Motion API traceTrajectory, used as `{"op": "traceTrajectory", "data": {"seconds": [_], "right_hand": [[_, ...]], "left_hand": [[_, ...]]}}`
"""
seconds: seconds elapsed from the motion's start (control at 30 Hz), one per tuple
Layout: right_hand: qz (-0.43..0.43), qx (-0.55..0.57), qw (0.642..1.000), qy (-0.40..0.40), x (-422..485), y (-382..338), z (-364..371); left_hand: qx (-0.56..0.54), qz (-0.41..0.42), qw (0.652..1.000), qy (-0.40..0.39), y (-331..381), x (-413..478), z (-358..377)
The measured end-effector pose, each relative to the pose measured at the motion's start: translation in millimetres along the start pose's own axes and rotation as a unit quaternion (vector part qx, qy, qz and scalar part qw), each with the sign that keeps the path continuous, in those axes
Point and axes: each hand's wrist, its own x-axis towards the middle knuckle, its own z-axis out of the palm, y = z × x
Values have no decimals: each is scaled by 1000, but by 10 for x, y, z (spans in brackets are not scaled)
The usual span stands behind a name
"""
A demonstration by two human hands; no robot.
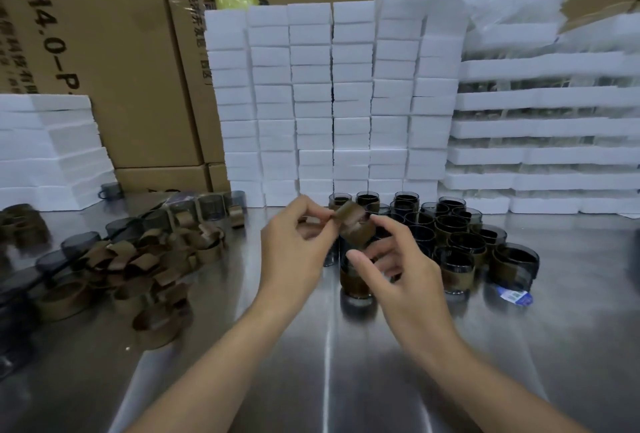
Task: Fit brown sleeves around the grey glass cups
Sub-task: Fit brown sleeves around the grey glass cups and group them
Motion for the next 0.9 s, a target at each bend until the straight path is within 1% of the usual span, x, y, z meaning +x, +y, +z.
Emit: {"op": "traceTrajectory", "data": {"seconds": [0.07, 0.13, 0.2, 0.23, 0.3, 0.33, 0.37, 0.4, 0.43, 0.5, 0.53, 0.57, 0.6, 0.63, 0.67, 0.73, 0.8, 0.83, 0.87, 0.9], "right_hand": [[-25, -12, 1000, 12, 8, 4, 16], [-39, -41, 998, 7, 24, 63, 8], [-40, -71, 997, -2, 59, 143, -28], [-39, -87, 995, -7, 79, 181, -49], [-37, -119, 992, -22, 112, 244, -90], [-36, -137, 989, -31, 119, 267, -105], [-37, -159, 986, -40, 121, 286, -114], [-39, -180, 982, -50, 118, 302, -118], [-40, -197, 978, -60, 113, 316, -117], [-40, -224, 970, -80, 98, 328, -109], [-43, -239, 966, -87, 90, 326, -104], [-46, -252, 962, -91, 85, 323, -100], [-47, -260, 960, -94, 85, 319, -97], [-46, -264, 959, -95, 87, 317, -95], [-45, -265, 959, -94, 88, 317, -94], [-44, -269, 958, -93, 89, 323, -88], [-41, -274, 956, -95, 88, 333, -82], [-39, -276, 956, -96, 88, 333, -82], [-37, -278, 955, -99, 85, 331, -83], [-37, -278, 955, -102, 82, 329, -84]], "left_hand": [[-23, -12, 1000, -14, -91, -82, 14], [-22, -17, 999, -40, -199, -112, -8], [40, 0, 997, -63, -284, -89, -66], [86, 14, 994, -60, -321, -60, -111], [182, 33, 983, -18, -365, 14, -249], [247, 42, 968, 9, -373, 61, -346], [331, 54, 942, 27, -377, 112, -461], [421, 58, 905, 31, -399, 164, -584], [499, 46, 865, 23, -442, 210, -701], [601, -29, 799, -2, -547, 263, -914], [624, -70, 778, -13, -605, 269, -1009], [633, -100, 768, -22, -664, 268, -1087], [634, -115, 765, -26, -709, 268, -1151], [632, -114, 766, -27, -742, 270, -1192], [630, -95, 771, -22, -762, 280, -1202], [602, -31, 798, -18, -773, 303, -1112], [544, 17, 836, -68, -754, 291, -903], [515, 22, 851, -104, -767, 264, -785], [502, 16, 854, -138, -792, 231, -686], [505, 6, 848, -159, -820, 212, -620]]}}
